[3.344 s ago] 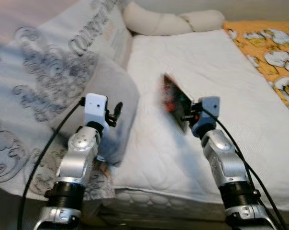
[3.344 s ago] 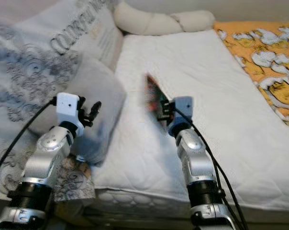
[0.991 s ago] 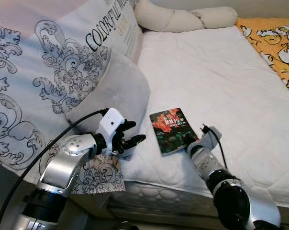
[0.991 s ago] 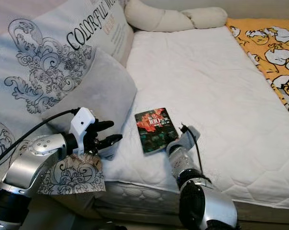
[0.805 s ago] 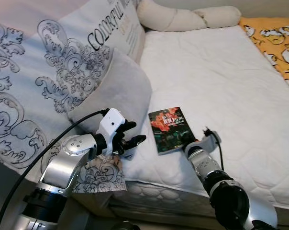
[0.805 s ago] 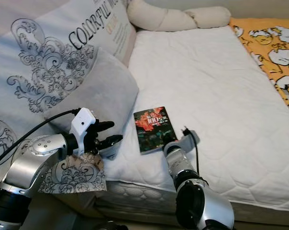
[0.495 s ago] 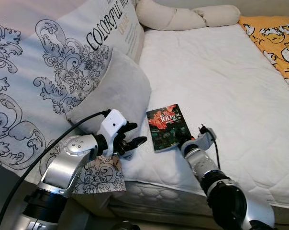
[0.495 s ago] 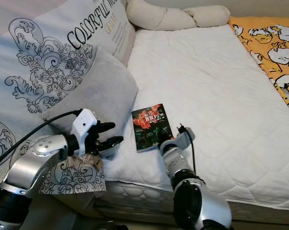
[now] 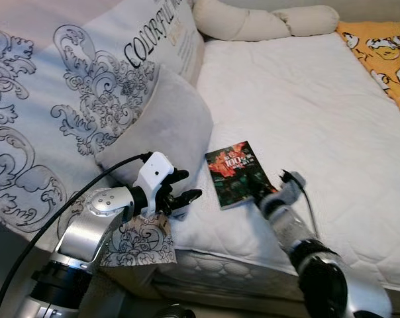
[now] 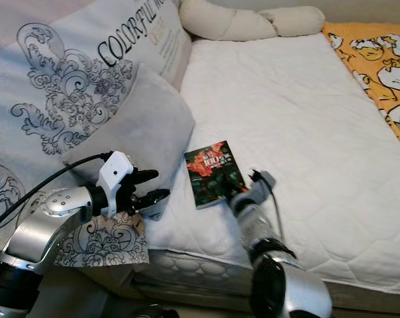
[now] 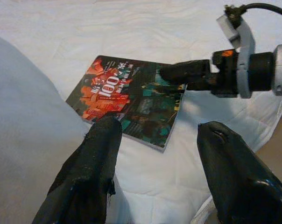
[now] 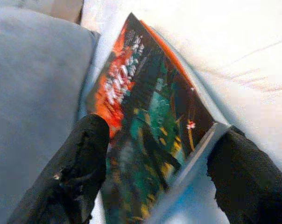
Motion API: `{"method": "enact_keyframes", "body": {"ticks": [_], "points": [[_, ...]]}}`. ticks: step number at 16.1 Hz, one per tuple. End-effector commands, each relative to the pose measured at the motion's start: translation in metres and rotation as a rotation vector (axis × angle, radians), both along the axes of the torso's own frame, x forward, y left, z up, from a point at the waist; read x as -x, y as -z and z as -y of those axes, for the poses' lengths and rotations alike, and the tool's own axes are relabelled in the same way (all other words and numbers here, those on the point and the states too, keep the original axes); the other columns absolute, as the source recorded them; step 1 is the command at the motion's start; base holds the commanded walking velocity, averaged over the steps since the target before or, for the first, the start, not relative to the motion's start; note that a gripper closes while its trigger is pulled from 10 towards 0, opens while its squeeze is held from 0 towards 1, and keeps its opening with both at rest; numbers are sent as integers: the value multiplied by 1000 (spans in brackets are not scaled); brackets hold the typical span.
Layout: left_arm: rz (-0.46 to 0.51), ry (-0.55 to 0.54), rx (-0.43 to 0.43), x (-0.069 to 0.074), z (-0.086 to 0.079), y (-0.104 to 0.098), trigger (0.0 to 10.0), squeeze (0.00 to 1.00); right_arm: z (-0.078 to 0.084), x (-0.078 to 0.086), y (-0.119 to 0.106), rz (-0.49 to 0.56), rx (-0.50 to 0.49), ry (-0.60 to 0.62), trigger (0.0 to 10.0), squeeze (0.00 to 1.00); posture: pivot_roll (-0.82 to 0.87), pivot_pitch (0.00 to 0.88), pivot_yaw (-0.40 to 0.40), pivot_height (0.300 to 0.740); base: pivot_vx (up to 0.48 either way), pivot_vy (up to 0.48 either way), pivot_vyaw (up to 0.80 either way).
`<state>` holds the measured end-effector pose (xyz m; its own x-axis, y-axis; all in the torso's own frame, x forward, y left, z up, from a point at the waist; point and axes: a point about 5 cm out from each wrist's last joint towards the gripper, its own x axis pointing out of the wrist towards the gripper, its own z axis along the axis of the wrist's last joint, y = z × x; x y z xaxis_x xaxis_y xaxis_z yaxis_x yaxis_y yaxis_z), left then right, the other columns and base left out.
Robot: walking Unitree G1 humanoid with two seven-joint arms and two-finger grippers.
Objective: Clean up the room
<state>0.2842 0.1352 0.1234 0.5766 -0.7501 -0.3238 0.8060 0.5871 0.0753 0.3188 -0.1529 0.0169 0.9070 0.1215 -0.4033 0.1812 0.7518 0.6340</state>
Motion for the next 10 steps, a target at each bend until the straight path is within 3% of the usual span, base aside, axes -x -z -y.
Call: {"method": "enact_keyframes", "body": {"ticks": [1, 4, 10], "points": [[1, -16, -17, 0, -6, 2, 10000, 0, -4, 1, 0, 6, 34, -55, 10000, 1000, 63, 0, 131, 740, 0, 0, 0], [-1, -21, -13, 0, -6, 2, 10000, 0, 3, 4, 3, 4, 126, -95, 10000, 1000, 52, 0, 130, 740, 0, 0, 0], [-2, -15, -11, 1, -5, 4, 10000, 0, 24, -3, -26, 263, 234, -35, 10000, 1000, 43, 0, 132, 740, 0, 0, 0]]}}
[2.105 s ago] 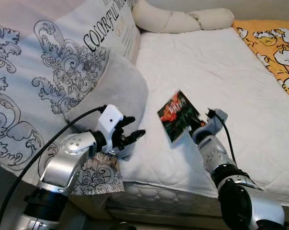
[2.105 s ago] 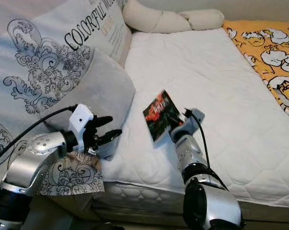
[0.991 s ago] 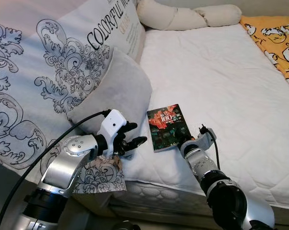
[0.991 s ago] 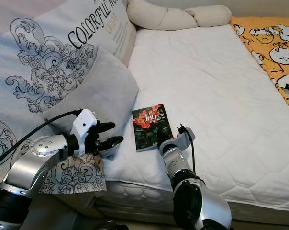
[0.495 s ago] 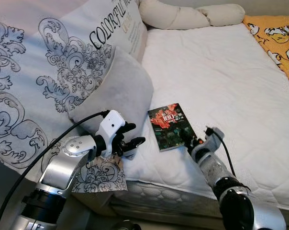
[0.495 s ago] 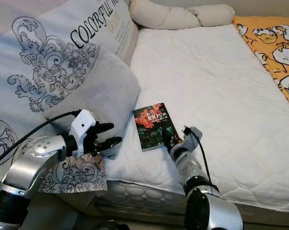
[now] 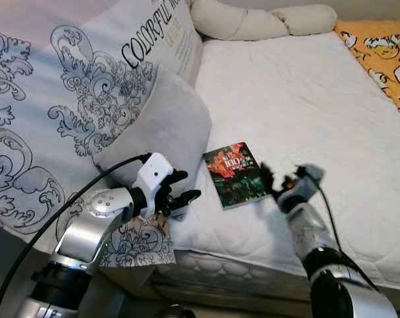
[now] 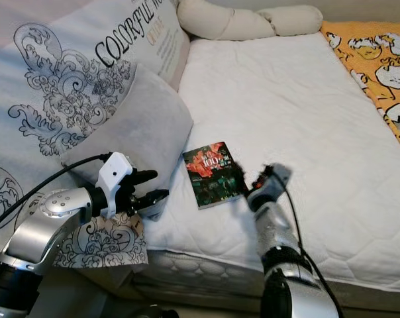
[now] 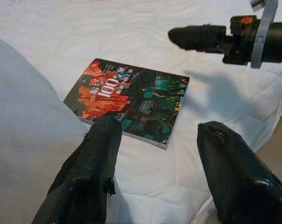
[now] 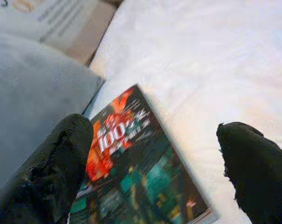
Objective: Clean up the room
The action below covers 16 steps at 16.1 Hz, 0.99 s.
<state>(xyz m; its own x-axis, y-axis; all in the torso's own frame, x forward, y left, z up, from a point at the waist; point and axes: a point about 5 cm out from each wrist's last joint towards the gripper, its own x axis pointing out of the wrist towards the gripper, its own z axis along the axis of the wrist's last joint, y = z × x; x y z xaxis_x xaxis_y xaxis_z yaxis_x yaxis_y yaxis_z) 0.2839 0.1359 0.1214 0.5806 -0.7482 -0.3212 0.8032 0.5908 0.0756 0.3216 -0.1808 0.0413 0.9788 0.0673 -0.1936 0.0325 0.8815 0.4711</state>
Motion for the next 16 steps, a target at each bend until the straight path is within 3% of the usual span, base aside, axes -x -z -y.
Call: {"method": "enact_keyframes", "body": {"ticks": [1, 2, 3, 5, 9, 11, 16], "points": [[-5, -8, -14, 1, -4, 2, 10000, 0, -5, 0, -5, 41, 45, -58, 10000, 404, 42, 0, 134, 740, 0, 0, 0], [-6, -6, -16, 1, -5, 2, 10000, 0, -5, 0, -4, 27, 154, -105, 10000, 0, 41, 0, 135, 740, 0, 0, 0], [-6, -5, -17, 1, -5, 2, 10000, 0, -5, 0, -3, 16, 218, -123, 10000, 0, 40, 0, 136, 740, 0, 0, 0], [-10, 3, -22, 1, -5, 3, 10000, 0, -9, 0, 8, -118, 297, -223, 10000, 0, 41, 0, 139, 740, 0, 0, 0], [-16, 19, -26, 3, -3, 4, 10000, 0, -1, -8, 6, -186, 193, -140, 10000, 0, 42, 0, 140, 740, 0, 0, 0], [-30, 42, -37, 6, -3, 4, 10000, 0, 0, -7, 9, -234, 130, -168, 10000, 0, 50, 0, 144, 740, 0, 0, 0], [-39, 57, -50, 8, -5, 5, 10000, 0, -11, 0, 17, -268, 109, -289, 10000, 0, 64, 0, 147, 740, 0, 0, 0]]}}
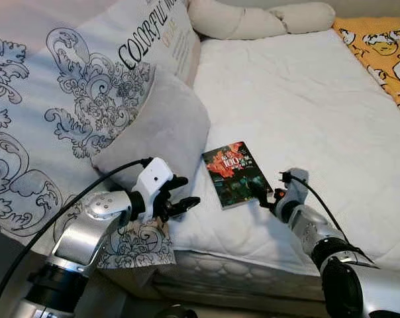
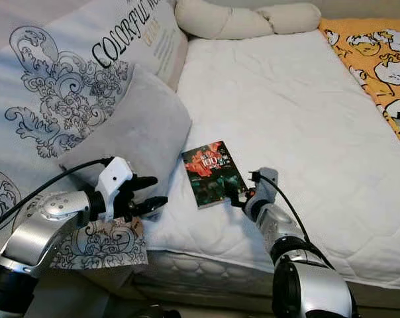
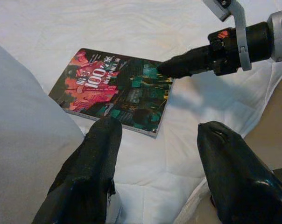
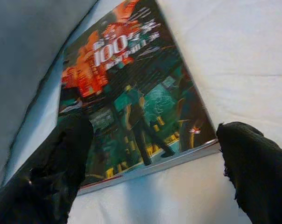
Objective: Clean up the room
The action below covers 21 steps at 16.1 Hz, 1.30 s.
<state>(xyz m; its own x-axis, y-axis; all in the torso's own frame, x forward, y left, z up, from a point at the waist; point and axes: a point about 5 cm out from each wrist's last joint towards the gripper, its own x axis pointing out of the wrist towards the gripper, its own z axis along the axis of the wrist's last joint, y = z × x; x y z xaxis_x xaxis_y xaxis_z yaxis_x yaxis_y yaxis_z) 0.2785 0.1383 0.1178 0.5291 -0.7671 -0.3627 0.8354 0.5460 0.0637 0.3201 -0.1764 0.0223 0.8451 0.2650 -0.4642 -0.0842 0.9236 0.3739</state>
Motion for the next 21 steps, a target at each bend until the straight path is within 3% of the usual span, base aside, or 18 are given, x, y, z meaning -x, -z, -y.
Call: {"method": "enact_keyframes", "body": {"ticks": [1, 3, 7, 9, 12, 14, 15, 17, 18, 19, 21], "points": [[-5, 7, -22, 2, -3, 1, 10000, 0, -9, -1, -1, 3, -19, -43, 10000, 0, 65, 0, 148, 740, 0, 0, 0], [-10, 10, -23, 3, -3, 2, 10000, 0, -19, 4, 3, -1, -90, -113, 10000, 0, 62, 0, 150, 740, 0, 0, 0], [-12, 12, -23, 3, -2, 2, 10000, 0, -23, 16, 15, -22, -55, -197, 10000, 0, 58, 0, 149, 740, 0, 0, 0], [-10, -5, -12, 1, -3, 3, 10000, 0, -10, 14, 9, 32, -163, -110, 10000, 0, 34, 0, 144, 740, 0, 0, 0], [-9, -39, 35, -3, 0, 4, 10000, 0, 4, 13, 3, 98, -185, -53, 10000, 0, -12, 0, 145, 740, 0, 0, 0], [10, -116, 99, -7, 5, 4, 10000, 0, 11, 8, -8, 184, -182, 11, 10000, 0, -37, 0, 142, 740, 0, 0, 0], [25, -240, 153, -14, 10, 6, 10000, 0, 15, 0, -24, 280, -134, 74, 10000, 0, -56, 0, 132, 740, 0, 0, 0], [42, -328, 117, -18, 8, 12, 10000, 0, 13, -5, -35, 323, -41, 75, 10000, 0, -58, 0, 128, 740, 0, 0, 0], [62, -401, 114, -23, 3, 13, 10000, 0, 3, -12, -45, 370, 61, 33, 10000, 0, -72, 0, 119, 740, 0, 0, 0], [101, -475, 128, -29, -3, 9, 10000, 0, -7, -19, -61, 432, 91, 20, 10000, 0, -70, 0, 105, 740, 0, 0, 0], [147, -546, 123, -35, -9, 6, 10000, 0, -10, -23, -65, 396, 108, 89, 10000, 0, -66, 0, 99, 740, 0, 0, 0]]}}
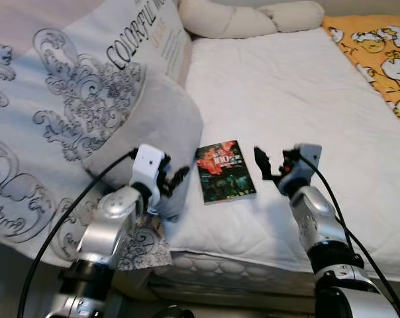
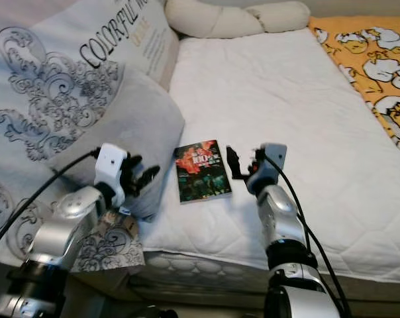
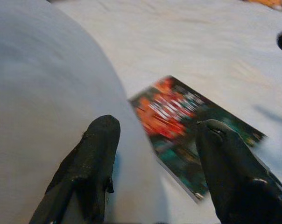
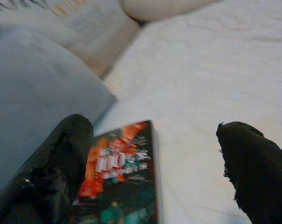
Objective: Clean up the room
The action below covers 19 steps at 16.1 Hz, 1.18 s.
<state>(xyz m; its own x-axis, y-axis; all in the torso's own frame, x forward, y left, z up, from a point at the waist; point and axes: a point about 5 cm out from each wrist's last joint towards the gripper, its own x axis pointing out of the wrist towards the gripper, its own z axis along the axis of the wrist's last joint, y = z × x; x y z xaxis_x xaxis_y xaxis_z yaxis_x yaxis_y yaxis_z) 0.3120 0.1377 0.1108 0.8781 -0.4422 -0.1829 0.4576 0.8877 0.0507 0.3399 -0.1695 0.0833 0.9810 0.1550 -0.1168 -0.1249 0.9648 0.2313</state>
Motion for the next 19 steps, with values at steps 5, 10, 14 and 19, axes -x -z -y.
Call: {"method": "enact_keyframes", "body": {"ticks": [5, 10, 14, 19], "points": [[29, -116, -69, -7, -17, 2, 10000, 0, -4, -1, -3, -18, 10, 82, 10000, 0, -66, 0, 118, 740, 0, 0, 0], [36, -201, -91, -12, -25, 4, 10000, 0, -4, -2, -8, 8, 143, 81, 10000, 0, -70, 0, 120, 740, 0, -50, 0], [40, -225, -92, -13, -27, 6, 10000, 0, -1, 0, -8, 7, 169, 79, 10000, 0, -68, 0, 112, 740, 0, -300, 0], [81, -251, -98, -11, -31, -3, 10000, 0, 7, 3, -14, 35, 201, 92, 10000, 0, -58, 0, 95, 740, 0, -316, 0]]}}
